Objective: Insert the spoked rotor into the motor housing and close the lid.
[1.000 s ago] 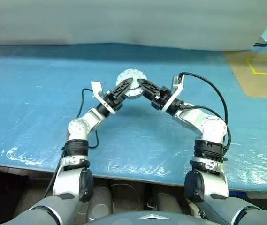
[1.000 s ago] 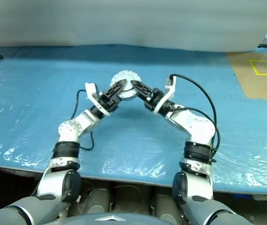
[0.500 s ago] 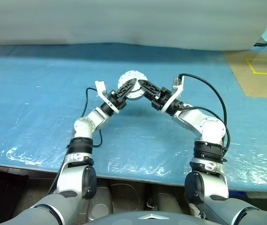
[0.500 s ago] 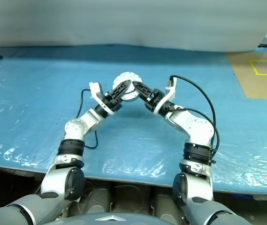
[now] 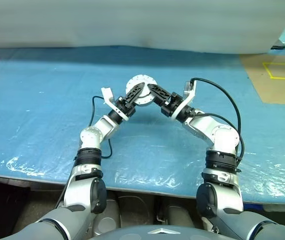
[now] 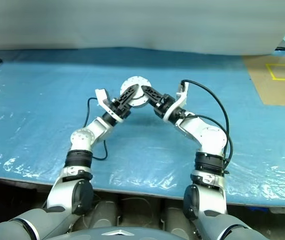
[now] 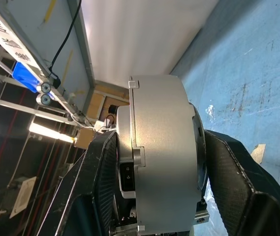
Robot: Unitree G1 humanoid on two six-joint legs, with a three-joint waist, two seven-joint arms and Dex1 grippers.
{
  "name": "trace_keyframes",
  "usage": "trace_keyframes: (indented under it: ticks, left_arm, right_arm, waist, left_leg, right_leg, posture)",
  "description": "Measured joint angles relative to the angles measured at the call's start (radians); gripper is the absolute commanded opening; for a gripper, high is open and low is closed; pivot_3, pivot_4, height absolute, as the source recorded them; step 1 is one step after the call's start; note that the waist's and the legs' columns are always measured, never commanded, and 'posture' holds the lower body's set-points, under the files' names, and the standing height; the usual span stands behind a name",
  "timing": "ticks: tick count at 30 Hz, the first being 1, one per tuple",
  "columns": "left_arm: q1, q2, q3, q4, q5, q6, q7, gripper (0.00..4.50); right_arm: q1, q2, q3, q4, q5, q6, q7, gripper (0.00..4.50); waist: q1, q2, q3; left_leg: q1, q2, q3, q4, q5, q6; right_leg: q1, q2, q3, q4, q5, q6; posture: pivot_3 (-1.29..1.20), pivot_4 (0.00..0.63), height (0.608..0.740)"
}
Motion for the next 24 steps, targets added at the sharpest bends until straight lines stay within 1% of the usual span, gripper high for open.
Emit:
trace_keyframes:
  ticks: [4,6,7,8,10,13,19,22,24]
  left_arm:
    - [0.000,0.000,-0.008,0.000,0.017,-0.009,0.020,2.52]
    - [0.000,0.000,-0.009,-0.001,0.020,-0.013,0.027,2.52]
    - [0.000,-0.001,-0.009,-0.004,0.020,-0.017,0.028,2.52]
    - [-0.001,-0.001,-0.010,-0.013,0.026,-0.024,0.035,2.52]
    - [-0.004,0.001,-0.009,-0.013,0.042,-0.043,0.058,2.52]
    - [-0.026,0.002,0.012,0.031,0.062,-0.100,0.097,2.52]
    - [-0.067,0.031,0.062,0.103,0.077,-0.183,0.116,2.52]
    - [-0.081,0.037,0.080,0.118,0.100,-0.254,0.123,2.52]
    - [-0.115,0.048,0.100,0.160,0.131,-0.346,0.154,2.52]
  right_arm:
    - [0.001,-0.011,0.022,-0.002,-0.042,-0.021,0.014,2.35]
    - [0.011,-0.020,0.059,-0.019,-0.094,-0.063,0.065,2.35]
    - [0.019,-0.014,0.069,-0.026,-0.110,-0.084,0.082,3.08]
    - [0.023,-0.010,0.076,-0.029,-0.124,-0.096,0.085,3.32]
    - [0.022,-0.009,0.079,-0.029,-0.126,-0.095,0.079,3.98]
    - [0.002,-0.009,0.075,-0.001,-0.126,-0.086,0.055,3.98]
    - [-0.003,-0.009,0.068,0.013,-0.124,-0.081,0.042,3.98]
    - [-0.003,-0.010,0.069,0.013,-0.129,-0.084,0.041,3.98]
    - [-0.003,-0.013,0.077,0.013,-0.142,-0.086,0.042,3.98]
  waist:
    - [0.000,0.000,0.000]
    - [0.000,0.000,0.001]
    - [0.000,0.000,0.001]
    - [0.000,0.000,0.001]
    - [0.000,0.000,0.001]
    - [-0.001,0.000,0.001]
    - [0.000,0.000,0.001]
    - [0.001,-0.001,0.002]
    - [0.001,-0.001,0.002]
  left_leg:
    - [0.000,0.000,0.000,0.000,0.000,0.000]
    - [0.000,0.000,0.000,0.000,0.000,0.000]
    - [0.000,0.000,0.000,0.000,0.000,0.000]
    - [0.000,0.000,0.000,0.000,0.000,0.000]
    - [0.000,0.000,0.000,0.000,0.000,0.000]
    - [0.000,0.000,0.000,0.000,0.000,0.000]
    - [0.000,0.000,0.000,0.000,0.000,0.000]
    - [-0.001,0.000,0.000,0.000,0.000,0.000]
    - [-0.001,0.000,-0.001,0.000,0.000,0.000]
  right_leg:
    - [0.000,0.000,0.000,0.000,0.000,0.000]
    - [0.000,0.000,0.000,0.000,0.000,0.000]
    - [0.000,0.000,0.000,0.000,0.000,0.000]
    - [0.000,0.000,0.000,0.000,0.000,0.000]
    - [0.000,0.000,0.000,0.000,0.000,0.000]
    - [0.000,0.000,0.000,0.000,0.000,0.000]
    - [0.000,0.000,0.000,0.000,0.000,0.000]
    - [0.000,0.000,0.000,-0.001,0.000,0.000]
    - [0.000,0.000,0.000,0.000,0.000,0.000]
  posture:
    - [0.00,0.150,0.740]
    - [0.00,0.150,0.740]
    - [0.00,0.150,0.740]
    - [0.00,0.150,0.740]
    - [0.00,0.150,0.740]
    - [0.00,0.150,0.740]
    - [0.00,0.150,0.740]
    - [0.00,0.150,0.740]
    - [0.00,0.150,0.740]
